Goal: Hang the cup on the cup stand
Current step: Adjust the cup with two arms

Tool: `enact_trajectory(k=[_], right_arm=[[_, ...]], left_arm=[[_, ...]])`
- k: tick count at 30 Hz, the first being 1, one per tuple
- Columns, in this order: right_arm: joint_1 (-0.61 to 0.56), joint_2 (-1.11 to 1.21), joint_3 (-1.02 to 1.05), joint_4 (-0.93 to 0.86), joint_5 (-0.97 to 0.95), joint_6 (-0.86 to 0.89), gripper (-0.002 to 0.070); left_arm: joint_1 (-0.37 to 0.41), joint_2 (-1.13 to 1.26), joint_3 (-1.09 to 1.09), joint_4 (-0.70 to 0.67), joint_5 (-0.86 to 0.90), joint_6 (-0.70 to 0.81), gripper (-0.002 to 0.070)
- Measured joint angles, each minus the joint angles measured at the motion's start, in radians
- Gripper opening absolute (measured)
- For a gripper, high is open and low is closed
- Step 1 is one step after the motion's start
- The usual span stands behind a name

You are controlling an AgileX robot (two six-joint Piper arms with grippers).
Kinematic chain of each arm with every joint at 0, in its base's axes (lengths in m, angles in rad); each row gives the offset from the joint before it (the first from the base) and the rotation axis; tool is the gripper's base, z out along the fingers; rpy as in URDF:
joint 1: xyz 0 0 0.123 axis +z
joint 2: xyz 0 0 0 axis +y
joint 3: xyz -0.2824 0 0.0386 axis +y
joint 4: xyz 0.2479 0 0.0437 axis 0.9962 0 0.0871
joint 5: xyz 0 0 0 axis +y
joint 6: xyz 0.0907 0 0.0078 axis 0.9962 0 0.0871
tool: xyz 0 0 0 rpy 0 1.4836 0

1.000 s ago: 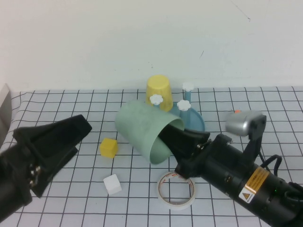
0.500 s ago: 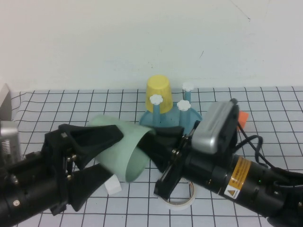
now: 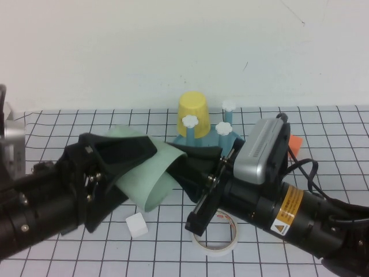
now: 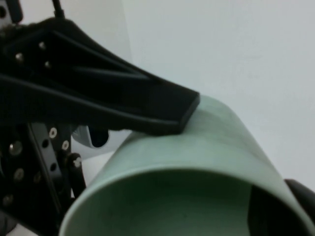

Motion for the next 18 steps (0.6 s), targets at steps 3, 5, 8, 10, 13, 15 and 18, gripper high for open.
enact_trajectory(k=[3, 5, 8, 10, 13, 15, 18], right_arm=[[0.000, -0.006, -0.007, 0.021, -0.009, -0.004, 0.0018], [0.000, -0.006, -0.009, 0.032, -0.016, -0.010, 0.0018], [0.000, -0.006, -0.009, 0.041, -0.022, -0.020, 0.0018], [0.000, -0.006, -0.009, 0.043, -0.026, -0.021, 0.0018], [0.000, -0.007, -0.009, 0.043, -0.030, -0.023, 0.0018], [-0.002, -0.009, -0.009, 0.043, -0.034, -0.023, 0.0018], [-0.002, -0.022, -0.009, 0.045, -0.032, -0.025, 0.0020]], left_arm=[[-0.004, 0.002, -0.027, 0.002, -0.024, 0.043, 0.0659], [-0.004, 0.002, -0.035, 0.002, -0.041, 0.068, 0.0659], [-0.004, 0.004, -0.045, 0.002, -0.046, 0.111, 0.0654], [-0.004, 0.004, -0.045, 0.000, -0.044, 0.134, 0.0648], [-0.004, 0.004, -0.051, 0.000, -0.041, 0.170, 0.0643], [-0.004, 0.004, -0.057, 0.000, -0.041, 0.190, 0.0637], [-0.006, 0.004, -0.069, 0.000, -0.046, 0.208, 0.0636]])
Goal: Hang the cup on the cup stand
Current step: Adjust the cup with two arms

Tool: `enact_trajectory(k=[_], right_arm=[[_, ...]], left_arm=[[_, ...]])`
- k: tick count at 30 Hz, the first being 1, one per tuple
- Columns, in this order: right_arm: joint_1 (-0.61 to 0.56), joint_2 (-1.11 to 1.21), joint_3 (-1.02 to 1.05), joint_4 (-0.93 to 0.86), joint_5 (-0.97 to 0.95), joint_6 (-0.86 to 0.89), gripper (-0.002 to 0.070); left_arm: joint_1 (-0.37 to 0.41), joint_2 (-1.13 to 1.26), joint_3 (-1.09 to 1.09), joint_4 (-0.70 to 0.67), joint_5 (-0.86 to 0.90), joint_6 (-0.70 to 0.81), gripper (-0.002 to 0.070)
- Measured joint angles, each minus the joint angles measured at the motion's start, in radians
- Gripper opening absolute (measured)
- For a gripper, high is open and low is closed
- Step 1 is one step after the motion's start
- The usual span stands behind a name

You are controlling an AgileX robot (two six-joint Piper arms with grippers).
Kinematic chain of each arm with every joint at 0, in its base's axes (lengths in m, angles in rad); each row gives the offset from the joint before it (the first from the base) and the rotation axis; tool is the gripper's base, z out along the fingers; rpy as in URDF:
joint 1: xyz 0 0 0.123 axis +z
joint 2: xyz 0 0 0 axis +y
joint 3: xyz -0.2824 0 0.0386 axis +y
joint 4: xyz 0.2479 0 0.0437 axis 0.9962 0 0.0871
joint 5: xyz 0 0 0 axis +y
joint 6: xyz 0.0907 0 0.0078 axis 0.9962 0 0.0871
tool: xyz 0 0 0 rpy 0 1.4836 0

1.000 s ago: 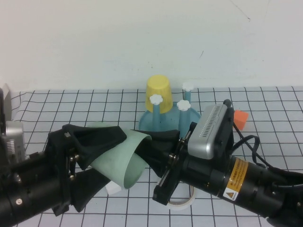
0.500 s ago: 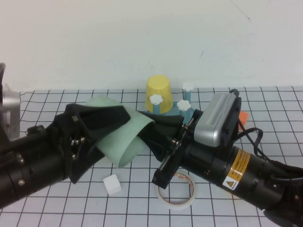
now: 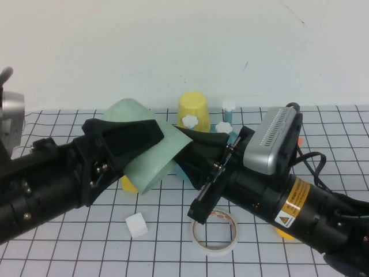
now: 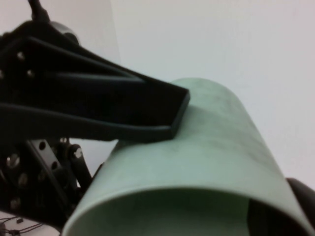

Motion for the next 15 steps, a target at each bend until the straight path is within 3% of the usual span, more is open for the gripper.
enact_trajectory(k=[15], right_arm=[[-0.013, -0.027, -0.001, 0.068, 0.027, -0.002, 0.0026]], left_arm=[[-0.007, 0.104, -0.112, 0.007, 0.009, 0.030, 0.0630]])
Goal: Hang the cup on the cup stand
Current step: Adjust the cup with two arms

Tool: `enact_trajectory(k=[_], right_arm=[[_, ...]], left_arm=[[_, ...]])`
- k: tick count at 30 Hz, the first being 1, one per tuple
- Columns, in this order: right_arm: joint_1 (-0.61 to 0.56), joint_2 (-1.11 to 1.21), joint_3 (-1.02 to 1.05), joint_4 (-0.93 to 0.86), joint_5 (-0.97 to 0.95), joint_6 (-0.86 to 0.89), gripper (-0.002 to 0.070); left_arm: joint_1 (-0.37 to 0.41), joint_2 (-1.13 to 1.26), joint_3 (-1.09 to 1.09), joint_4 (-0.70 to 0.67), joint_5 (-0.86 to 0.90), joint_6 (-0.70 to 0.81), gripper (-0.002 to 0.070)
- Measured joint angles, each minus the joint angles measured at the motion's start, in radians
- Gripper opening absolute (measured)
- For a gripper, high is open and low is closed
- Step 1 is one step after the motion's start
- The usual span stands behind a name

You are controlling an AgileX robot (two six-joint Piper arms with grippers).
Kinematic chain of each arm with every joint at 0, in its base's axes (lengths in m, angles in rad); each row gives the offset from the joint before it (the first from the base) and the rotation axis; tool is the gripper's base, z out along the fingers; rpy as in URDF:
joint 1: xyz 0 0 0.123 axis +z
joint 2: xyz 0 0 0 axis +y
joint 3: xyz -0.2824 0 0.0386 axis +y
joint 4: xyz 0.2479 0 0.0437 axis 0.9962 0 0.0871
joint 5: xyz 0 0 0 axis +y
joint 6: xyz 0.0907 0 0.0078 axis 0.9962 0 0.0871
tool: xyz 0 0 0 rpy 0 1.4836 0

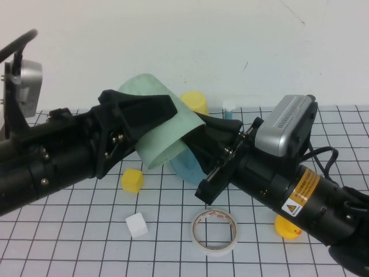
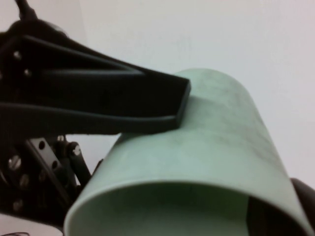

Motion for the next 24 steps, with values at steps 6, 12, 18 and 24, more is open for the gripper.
enact_trajectory(k=[6, 12, 18, 24], right_arm=[[-0.002, 0.000, 0.000, 0.017, 0.067, -0.006, 0.0029], [-0.002, 0.000, 0.000, 0.028, 0.164, -0.068, 0.0032], [-0.002, 0.000, 0.000, 0.029, 0.196, -0.090, 0.0033], [0.014, -0.004, 0.002, -0.082, 0.185, -0.072, 0.0026]], left_arm=[[-0.001, 0.045, -0.006, -0.012, -0.015, 0.004, 0.0629], [-0.007, 0.091, -0.006, -0.008, -0.038, -0.009, 0.0627], [-0.009, 0.117, -0.007, -0.001, -0.040, -0.103, 0.0612], [0.004, 0.131, -0.023, -0.011, -0.134, -0.082, 0.0670]])
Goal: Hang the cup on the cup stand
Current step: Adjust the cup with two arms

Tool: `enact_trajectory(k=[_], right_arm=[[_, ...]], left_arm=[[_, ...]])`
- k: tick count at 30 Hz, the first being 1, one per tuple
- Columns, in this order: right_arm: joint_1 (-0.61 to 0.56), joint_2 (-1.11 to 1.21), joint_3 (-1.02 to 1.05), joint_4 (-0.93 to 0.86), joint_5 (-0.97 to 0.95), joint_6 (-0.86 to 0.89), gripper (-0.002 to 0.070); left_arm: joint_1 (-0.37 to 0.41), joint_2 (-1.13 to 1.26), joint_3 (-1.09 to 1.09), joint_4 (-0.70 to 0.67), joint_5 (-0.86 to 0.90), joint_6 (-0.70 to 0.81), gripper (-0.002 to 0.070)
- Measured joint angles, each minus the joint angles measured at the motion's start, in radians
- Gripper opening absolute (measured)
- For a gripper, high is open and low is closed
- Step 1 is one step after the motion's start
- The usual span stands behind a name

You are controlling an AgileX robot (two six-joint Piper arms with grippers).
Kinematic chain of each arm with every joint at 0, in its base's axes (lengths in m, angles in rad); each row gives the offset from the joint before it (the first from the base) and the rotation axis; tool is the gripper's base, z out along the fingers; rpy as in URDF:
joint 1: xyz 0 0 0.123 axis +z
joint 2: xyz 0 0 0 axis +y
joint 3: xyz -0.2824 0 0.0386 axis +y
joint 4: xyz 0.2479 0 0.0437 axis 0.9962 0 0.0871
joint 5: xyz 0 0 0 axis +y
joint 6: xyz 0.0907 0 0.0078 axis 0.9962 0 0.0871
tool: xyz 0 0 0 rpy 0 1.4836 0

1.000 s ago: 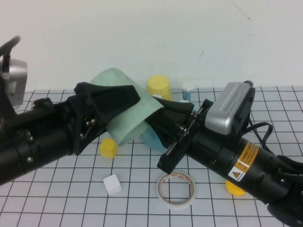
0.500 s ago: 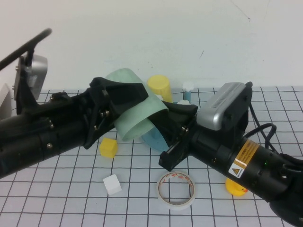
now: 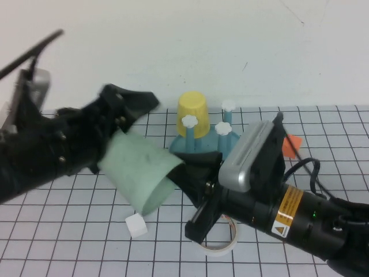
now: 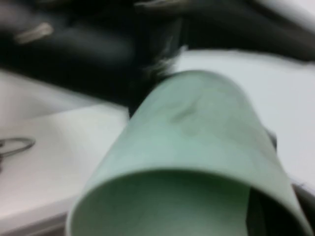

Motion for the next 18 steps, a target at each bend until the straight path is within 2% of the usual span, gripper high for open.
enact_trajectory(k=[6, 14, 18], right_arm=[[0.012, -0.002, 0.009, -0.070, -0.045, 0.021, 0.0020], [0.012, -0.004, 0.009, 0.031, -0.014, -0.080, 0.0019], [0.012, -0.004, 0.009, 0.139, 0.005, -0.138, 0.0019]], left_arm=[[0.011, 0.005, -0.004, -0.015, -0.102, 0.007, 0.0690], [0.011, 0.005, -0.005, -0.017, -0.009, 0.007, 0.0692], [0.011, 0.005, -0.006, -0.017, 0.030, 0.003, 0.0692]])
